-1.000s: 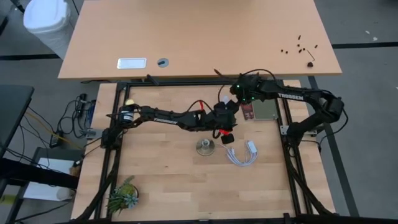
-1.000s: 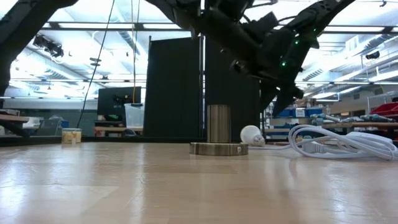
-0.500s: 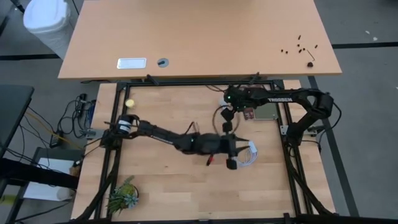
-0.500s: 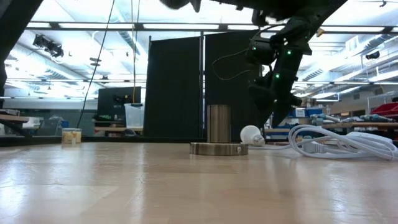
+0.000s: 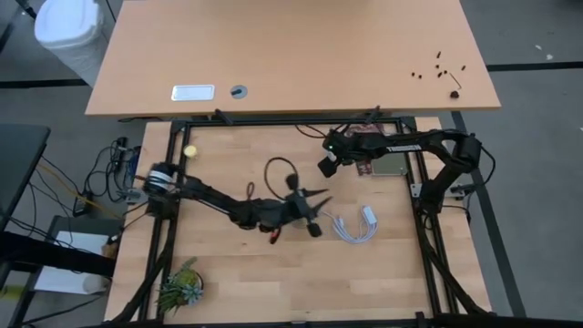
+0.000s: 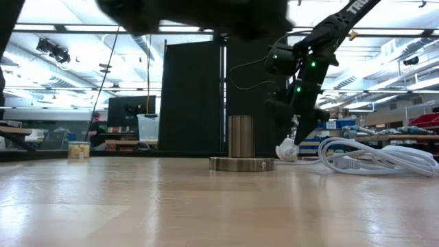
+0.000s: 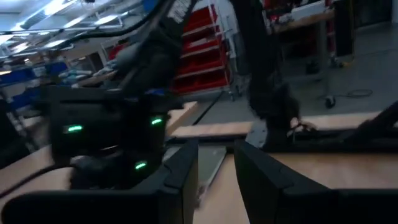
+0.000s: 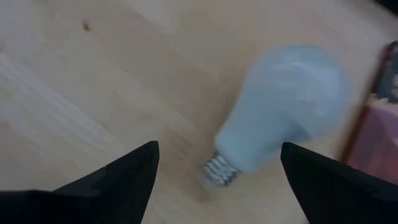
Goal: Screw lightbulb
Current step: Remove the lightbulb from the lamp
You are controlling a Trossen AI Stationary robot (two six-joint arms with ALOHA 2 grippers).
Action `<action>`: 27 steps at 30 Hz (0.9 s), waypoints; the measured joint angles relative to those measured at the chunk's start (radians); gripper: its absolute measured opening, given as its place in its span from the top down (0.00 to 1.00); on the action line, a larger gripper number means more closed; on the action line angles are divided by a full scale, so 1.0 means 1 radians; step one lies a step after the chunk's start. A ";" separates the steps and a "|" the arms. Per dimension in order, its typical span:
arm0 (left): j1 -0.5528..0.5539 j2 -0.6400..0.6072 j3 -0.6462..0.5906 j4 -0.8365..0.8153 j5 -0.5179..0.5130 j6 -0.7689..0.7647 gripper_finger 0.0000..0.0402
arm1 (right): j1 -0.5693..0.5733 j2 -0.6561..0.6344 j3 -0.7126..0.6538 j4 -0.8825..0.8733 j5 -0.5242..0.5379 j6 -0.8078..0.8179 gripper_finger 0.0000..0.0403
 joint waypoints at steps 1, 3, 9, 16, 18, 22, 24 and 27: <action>-0.002 -0.026 -0.035 0.001 -0.009 0.000 0.73 | 0.000 0.015 -0.001 0.011 0.001 0.002 0.14; -0.001 -0.084 -0.107 0.013 -0.016 0.009 0.73 | 0.001 0.045 -0.001 0.037 0.000 0.003 0.14; -0.008 -0.254 -0.319 0.039 -0.054 0.010 0.73 | 0.000 0.115 -0.001 0.060 0.013 0.019 0.14; -0.023 -0.379 -0.479 0.043 -0.069 -0.045 0.73 | 0.000 0.135 -0.002 0.142 0.015 -0.005 0.14; -0.025 -0.385 -0.502 0.039 -0.070 -0.058 0.73 | -0.003 0.134 -0.001 0.175 0.015 -0.010 0.14; -0.025 -0.384 -0.510 0.032 -0.068 -0.086 0.73 | -0.011 0.134 -0.001 0.208 0.014 -0.031 0.14; -0.025 -0.382 -0.514 0.014 -0.066 -0.106 0.73 | -0.012 0.134 -0.001 0.210 0.015 -0.042 0.16; -0.025 -0.382 -0.513 -0.018 -0.058 -0.137 0.73 | -0.012 0.134 -0.001 0.213 0.015 -0.063 0.21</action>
